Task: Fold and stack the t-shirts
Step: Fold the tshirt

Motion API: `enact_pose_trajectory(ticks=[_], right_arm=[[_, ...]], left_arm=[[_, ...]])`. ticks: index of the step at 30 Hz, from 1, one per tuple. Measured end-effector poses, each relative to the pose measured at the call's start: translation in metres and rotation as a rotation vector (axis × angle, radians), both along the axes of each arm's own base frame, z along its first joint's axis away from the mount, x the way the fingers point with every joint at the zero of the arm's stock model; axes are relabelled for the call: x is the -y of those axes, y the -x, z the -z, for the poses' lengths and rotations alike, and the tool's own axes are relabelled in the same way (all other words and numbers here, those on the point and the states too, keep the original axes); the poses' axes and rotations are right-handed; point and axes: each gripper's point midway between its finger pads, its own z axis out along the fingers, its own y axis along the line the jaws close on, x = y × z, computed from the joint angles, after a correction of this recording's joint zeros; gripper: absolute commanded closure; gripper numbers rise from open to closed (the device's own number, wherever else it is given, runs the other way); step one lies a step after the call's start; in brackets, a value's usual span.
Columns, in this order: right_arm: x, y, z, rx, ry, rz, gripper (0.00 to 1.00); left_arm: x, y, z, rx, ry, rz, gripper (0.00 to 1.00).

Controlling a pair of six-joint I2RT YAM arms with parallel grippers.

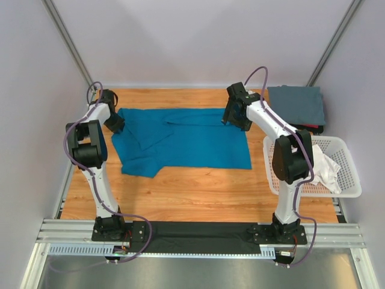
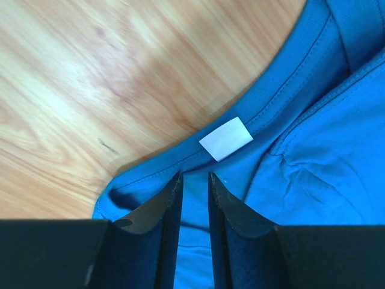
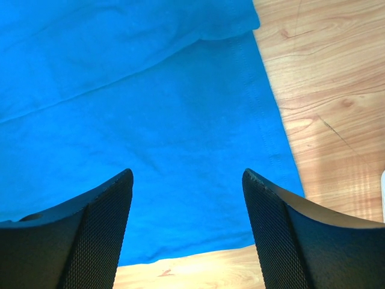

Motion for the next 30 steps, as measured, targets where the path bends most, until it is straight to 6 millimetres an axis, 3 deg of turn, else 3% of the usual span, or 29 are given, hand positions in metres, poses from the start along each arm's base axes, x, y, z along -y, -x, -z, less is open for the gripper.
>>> enact_pose_trajectory(ticks=[9,14,18,22,30], right_arm=[[-0.002,0.0,0.006,-0.014,-0.005,-0.005,0.25],[-0.006,0.003,0.01,-0.024,-0.018,-0.011,0.24],[-0.007,0.013,0.018,-0.053,-0.013,-0.01,0.23],[-0.003,0.036,0.026,-0.091,-0.011,0.005,0.23],[-0.005,0.067,0.02,-0.09,-0.077,0.015,0.23]], left_arm=[[-0.042,0.013,0.0,-0.03,-0.03,-0.068,0.7],[-0.052,0.014,-0.001,-0.037,-0.04,-0.064,0.71],[-0.057,0.014,-0.001,-0.045,-0.062,-0.053,0.7],[-0.063,0.013,-0.005,-0.05,-0.085,-0.044,0.7],[-0.076,-0.002,-0.006,-0.033,-0.111,-0.05,0.71]])
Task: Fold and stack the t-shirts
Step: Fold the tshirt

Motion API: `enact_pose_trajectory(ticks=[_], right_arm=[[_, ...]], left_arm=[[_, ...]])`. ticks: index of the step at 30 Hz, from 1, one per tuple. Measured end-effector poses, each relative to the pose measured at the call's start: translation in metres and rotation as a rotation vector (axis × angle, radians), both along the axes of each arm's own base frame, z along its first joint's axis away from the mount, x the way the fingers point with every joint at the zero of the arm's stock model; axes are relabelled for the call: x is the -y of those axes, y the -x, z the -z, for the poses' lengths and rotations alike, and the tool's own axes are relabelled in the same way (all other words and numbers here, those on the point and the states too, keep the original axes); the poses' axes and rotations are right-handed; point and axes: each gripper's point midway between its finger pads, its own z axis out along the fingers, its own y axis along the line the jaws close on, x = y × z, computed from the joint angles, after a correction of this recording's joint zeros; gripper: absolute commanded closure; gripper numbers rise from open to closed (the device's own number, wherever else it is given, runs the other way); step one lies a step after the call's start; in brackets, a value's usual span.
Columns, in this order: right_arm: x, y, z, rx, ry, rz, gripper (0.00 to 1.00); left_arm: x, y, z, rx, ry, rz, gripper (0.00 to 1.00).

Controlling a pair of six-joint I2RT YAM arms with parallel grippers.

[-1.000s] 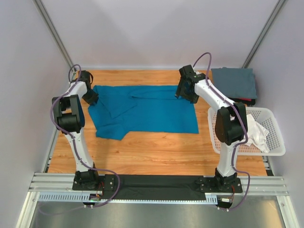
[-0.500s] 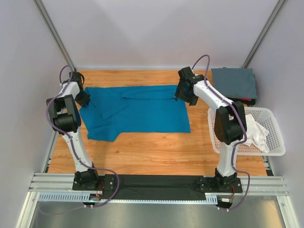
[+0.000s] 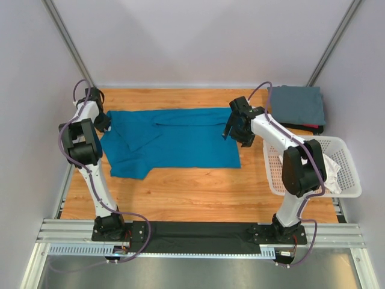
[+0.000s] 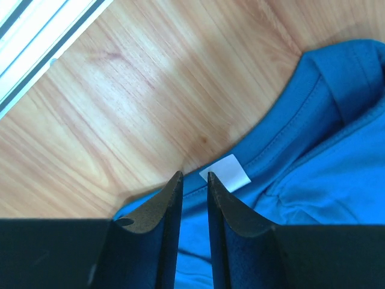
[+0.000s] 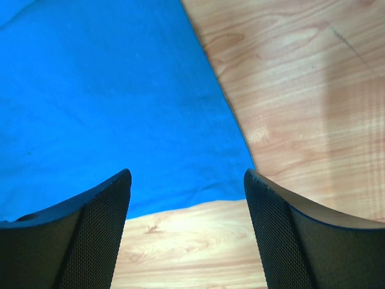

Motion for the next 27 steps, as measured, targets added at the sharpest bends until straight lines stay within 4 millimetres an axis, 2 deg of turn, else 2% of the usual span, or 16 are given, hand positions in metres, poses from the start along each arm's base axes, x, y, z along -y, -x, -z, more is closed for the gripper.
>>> enact_pose_trajectory(ticks=[5,8,9,12,13,15,17,18,19,21,22,24,27], right_arm=[[-0.007,0.01,-0.002,0.011,-0.02,-0.025,0.22],[-0.01,0.017,-0.002,0.016,-0.032,-0.041,0.22],[-0.011,0.02,-0.002,0.018,-0.04,-0.049,0.22],[-0.013,0.027,-0.005,0.026,-0.059,-0.064,0.21],[-0.013,0.029,-0.005,0.032,-0.063,-0.068,0.21],[-0.009,0.039,-0.002,0.027,-0.062,-0.07,0.2],[-0.004,0.05,0.002,0.022,-0.06,-0.069,0.2],[-0.001,0.056,0.005,0.015,-0.058,-0.068,0.21],[0.001,0.061,0.007,0.012,-0.058,-0.067,0.21],[0.005,0.07,0.012,0.005,-0.056,-0.067,0.21],[0.006,0.074,0.013,0.005,-0.057,-0.067,0.21],[0.008,0.079,0.016,0.009,-0.06,-0.068,0.21],[0.009,0.08,0.017,0.021,-0.067,-0.069,0.22]], left_arm=[[0.0,-0.002,0.003,-0.005,0.003,0.01,0.69],[0.002,0.005,-0.005,0.002,-0.001,0.025,0.63],[0.004,0.01,-0.013,0.011,-0.003,0.03,0.61],[0.011,0.026,-0.056,0.084,-0.01,0.04,0.57],[0.014,0.034,-0.076,0.122,-0.013,0.044,0.5],[0.023,0.047,-0.118,0.22,-0.026,0.058,0.46],[0.036,0.068,-0.158,0.324,-0.041,0.071,0.43],[0.045,0.079,-0.173,0.383,-0.043,0.076,0.43],[0.055,0.095,-0.18,0.415,-0.038,0.082,0.42],[0.074,0.122,-0.181,0.454,-0.016,0.092,0.41],[0.084,0.137,-0.173,0.455,0.001,0.092,0.41],[0.097,0.167,-0.145,0.421,0.043,0.075,0.37],[0.102,0.212,-0.096,0.32,0.078,0.003,0.32]])
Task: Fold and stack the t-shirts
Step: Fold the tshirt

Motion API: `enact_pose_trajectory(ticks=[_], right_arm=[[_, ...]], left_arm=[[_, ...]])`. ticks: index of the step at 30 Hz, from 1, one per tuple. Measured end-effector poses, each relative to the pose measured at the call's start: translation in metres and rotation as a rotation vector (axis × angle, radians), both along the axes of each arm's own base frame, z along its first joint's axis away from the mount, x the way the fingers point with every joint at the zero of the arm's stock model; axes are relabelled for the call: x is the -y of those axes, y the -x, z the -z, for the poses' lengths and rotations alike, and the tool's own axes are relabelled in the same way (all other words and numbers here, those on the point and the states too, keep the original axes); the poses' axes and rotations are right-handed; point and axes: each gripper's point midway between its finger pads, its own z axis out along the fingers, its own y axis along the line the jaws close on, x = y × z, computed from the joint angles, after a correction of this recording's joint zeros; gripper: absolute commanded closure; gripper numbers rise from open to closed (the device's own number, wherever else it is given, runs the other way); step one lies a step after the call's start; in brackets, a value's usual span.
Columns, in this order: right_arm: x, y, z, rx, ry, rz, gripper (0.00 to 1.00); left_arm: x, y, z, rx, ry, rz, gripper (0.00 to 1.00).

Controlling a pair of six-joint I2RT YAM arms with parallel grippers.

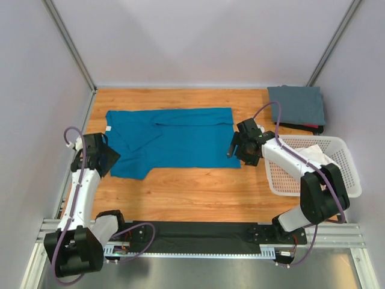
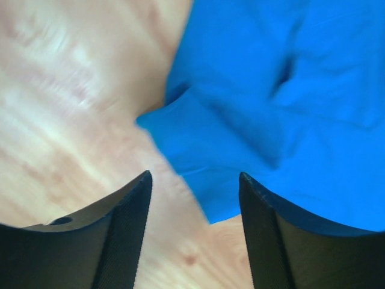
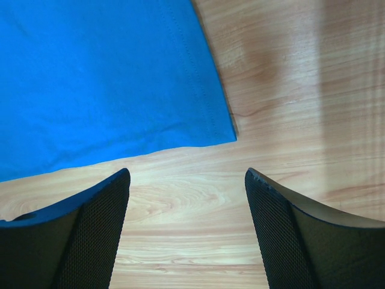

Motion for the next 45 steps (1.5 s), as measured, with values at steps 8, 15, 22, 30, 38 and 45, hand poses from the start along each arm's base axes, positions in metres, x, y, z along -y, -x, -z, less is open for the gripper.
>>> enact_pose_trajectory(ticks=[8,15,22,30,38,45], right_arm=[[-0.005,-0.006,-0.001,0.029,-0.025,-0.016,0.22],[-0.006,-0.01,-0.002,0.045,-0.031,-0.032,0.23],[0.001,-0.013,-0.001,0.038,-0.035,-0.014,0.24],[0.003,-0.013,0.003,0.024,-0.032,-0.01,0.24],[0.003,-0.016,0.002,0.021,-0.029,-0.006,0.24],[0.004,-0.015,0.007,0.007,-0.021,0.005,0.25]], left_arm=[[-0.006,0.038,0.047,-0.099,0.025,-0.14,0.36],[-0.019,0.037,0.077,-0.149,0.046,-0.219,0.55],[-0.023,0.033,0.085,-0.158,0.052,-0.244,0.53],[-0.025,0.029,0.103,-0.199,0.059,-0.253,0.54],[-0.03,0.029,0.109,-0.184,0.04,-0.276,0.9],[-0.032,0.028,0.109,-0.175,0.036,-0.281,1.0]])
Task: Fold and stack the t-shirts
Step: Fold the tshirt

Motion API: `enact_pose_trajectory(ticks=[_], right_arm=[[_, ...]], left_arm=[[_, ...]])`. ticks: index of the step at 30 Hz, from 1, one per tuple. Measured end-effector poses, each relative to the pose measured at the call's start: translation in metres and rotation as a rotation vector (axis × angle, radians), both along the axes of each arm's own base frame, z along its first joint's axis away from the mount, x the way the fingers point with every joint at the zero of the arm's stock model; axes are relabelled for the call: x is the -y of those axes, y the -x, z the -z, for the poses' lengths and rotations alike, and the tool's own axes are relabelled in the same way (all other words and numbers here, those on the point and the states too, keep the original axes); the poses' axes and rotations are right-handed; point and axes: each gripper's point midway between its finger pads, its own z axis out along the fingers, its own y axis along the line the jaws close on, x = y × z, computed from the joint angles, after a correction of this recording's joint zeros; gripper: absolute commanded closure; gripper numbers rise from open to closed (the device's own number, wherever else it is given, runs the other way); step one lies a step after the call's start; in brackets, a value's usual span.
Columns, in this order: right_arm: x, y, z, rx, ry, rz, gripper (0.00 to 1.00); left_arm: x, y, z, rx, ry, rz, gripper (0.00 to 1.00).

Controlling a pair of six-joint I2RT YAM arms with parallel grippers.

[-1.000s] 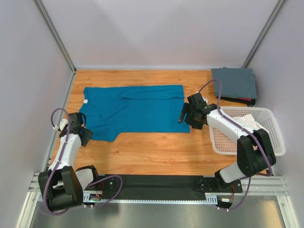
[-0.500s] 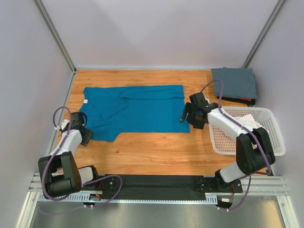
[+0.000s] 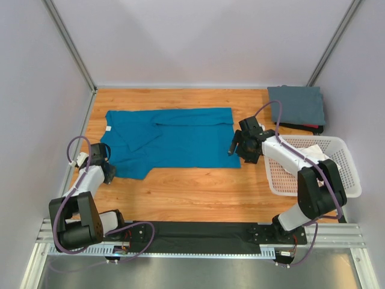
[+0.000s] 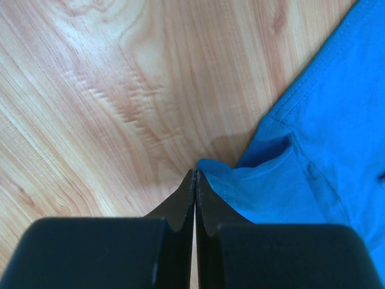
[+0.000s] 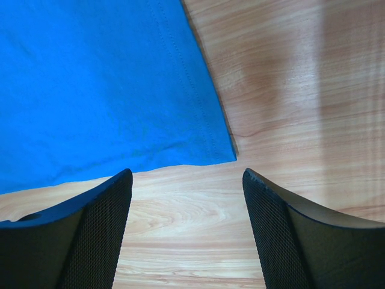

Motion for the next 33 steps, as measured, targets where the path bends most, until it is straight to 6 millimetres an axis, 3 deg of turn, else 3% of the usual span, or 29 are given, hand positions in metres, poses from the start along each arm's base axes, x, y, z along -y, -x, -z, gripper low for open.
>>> enact_pose_trajectory(ticks=[5,7,8,10,20,33], right_arm=[[0.0,0.0,0.0,0.0,-0.002,0.008,0.25],[0.0,0.0,0.0,-0.001,-0.003,0.01,0.25],[0.0,0.0,0.0,0.0,-0.003,0.012,0.25],[0.0,0.0,0.0,-0.001,-0.003,0.013,0.25],[0.001,0.001,0.011,-0.032,0.013,0.013,0.25],[0.003,-0.005,0.009,-0.033,0.04,0.012,0.25]], left_arm=[[0.0,0.0,-0.001,-0.006,-0.006,0.012,0.97],[0.0,0.002,-0.002,-0.012,-0.008,0.019,0.82],[-0.001,0.002,-0.004,-0.009,-0.013,0.023,0.65],[-0.001,0.002,-0.008,0.001,-0.022,0.035,0.58],[-0.005,0.001,-0.009,-0.026,-0.051,0.093,0.57],[-0.002,-0.023,-0.008,0.035,-0.042,0.214,0.63]])
